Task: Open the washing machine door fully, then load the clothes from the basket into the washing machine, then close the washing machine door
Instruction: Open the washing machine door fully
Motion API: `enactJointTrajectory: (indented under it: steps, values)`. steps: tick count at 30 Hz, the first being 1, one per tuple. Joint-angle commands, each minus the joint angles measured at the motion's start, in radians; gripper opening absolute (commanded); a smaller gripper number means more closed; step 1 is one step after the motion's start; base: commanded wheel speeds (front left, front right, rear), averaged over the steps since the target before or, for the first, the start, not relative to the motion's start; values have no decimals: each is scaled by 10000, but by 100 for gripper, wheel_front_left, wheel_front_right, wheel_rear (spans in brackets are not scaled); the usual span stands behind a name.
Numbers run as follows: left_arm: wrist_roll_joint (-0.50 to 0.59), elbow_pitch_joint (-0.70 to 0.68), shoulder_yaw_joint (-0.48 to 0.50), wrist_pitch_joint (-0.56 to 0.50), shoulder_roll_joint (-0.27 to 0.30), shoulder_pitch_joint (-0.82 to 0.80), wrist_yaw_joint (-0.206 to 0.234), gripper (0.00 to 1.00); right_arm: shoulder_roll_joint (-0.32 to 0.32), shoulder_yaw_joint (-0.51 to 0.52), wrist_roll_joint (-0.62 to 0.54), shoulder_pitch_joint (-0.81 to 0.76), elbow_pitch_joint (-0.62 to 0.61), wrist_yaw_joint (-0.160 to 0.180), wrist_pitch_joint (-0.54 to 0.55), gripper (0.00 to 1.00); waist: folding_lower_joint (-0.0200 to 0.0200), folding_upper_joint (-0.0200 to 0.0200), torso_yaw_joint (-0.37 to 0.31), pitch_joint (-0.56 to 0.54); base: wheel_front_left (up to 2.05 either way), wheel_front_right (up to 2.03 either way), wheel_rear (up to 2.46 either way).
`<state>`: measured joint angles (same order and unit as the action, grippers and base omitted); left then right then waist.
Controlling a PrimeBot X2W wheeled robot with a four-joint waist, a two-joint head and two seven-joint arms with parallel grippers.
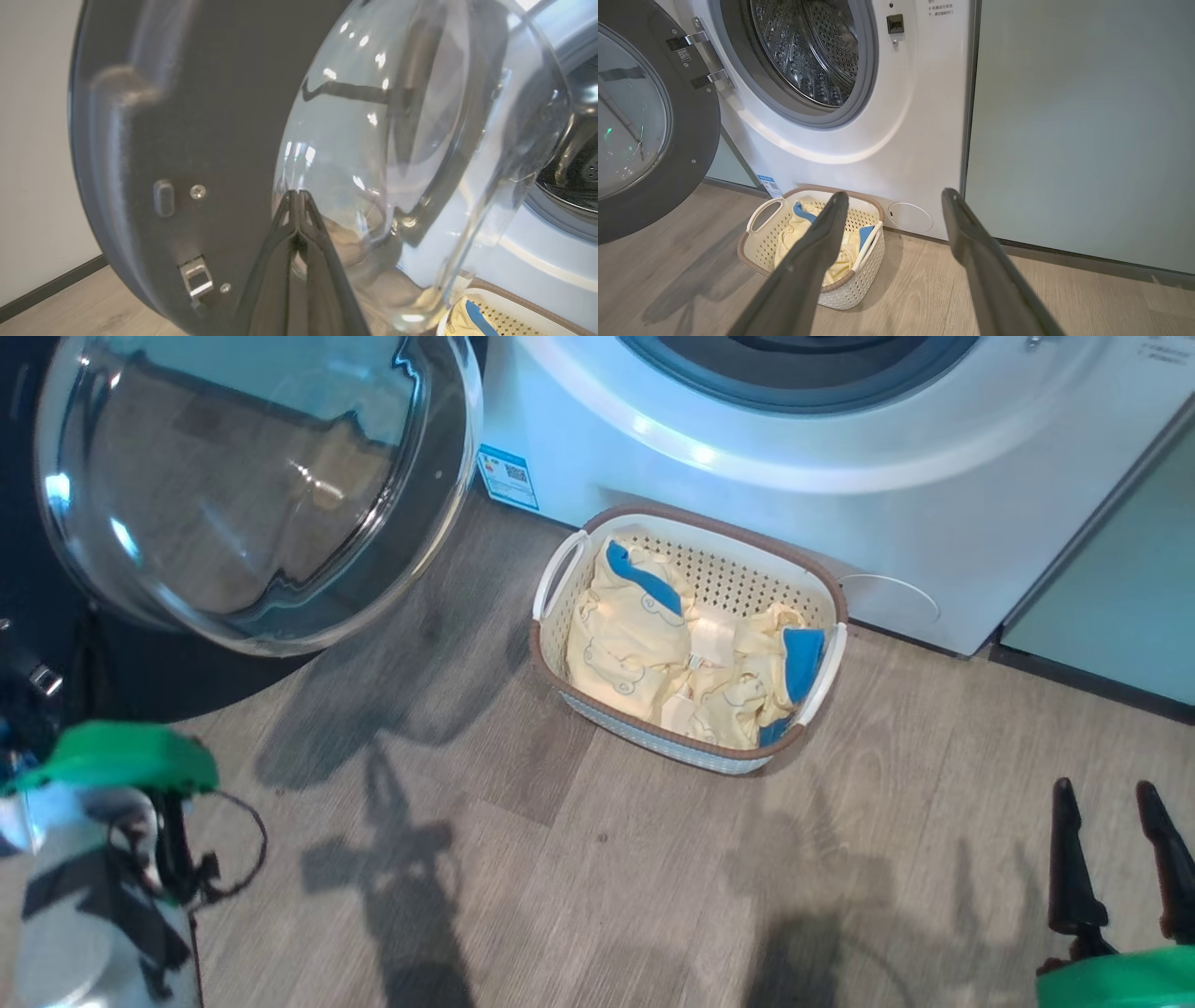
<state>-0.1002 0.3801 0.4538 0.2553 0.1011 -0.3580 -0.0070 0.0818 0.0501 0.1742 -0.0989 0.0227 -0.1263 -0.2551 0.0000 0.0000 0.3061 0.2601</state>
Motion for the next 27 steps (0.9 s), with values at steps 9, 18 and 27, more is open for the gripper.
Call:
enactJointTrajectory:
  steps: [9, 18, 27]
  values:
    - [137, -2400, 546, 64, -340, 1411, -164, 0, -141, -213, 26, 315, -246, -44, -67, 100, 0, 0, -236, -339, 0, 0, 0]
    - [-82, -4253, -689, 64, -503, 3178, -26, 0, -274, -455, 169, 363, -199, -44, -67, 100, 0, 0, -739, -774, 0, 0, 0]
    - [-331, -5266, -2161, 64, -507, 4463, 344, 100, -312, -734, 283, 221, -252, -44, -67, 100, 0, 0, -1815, -1306, 0, 0, 0]
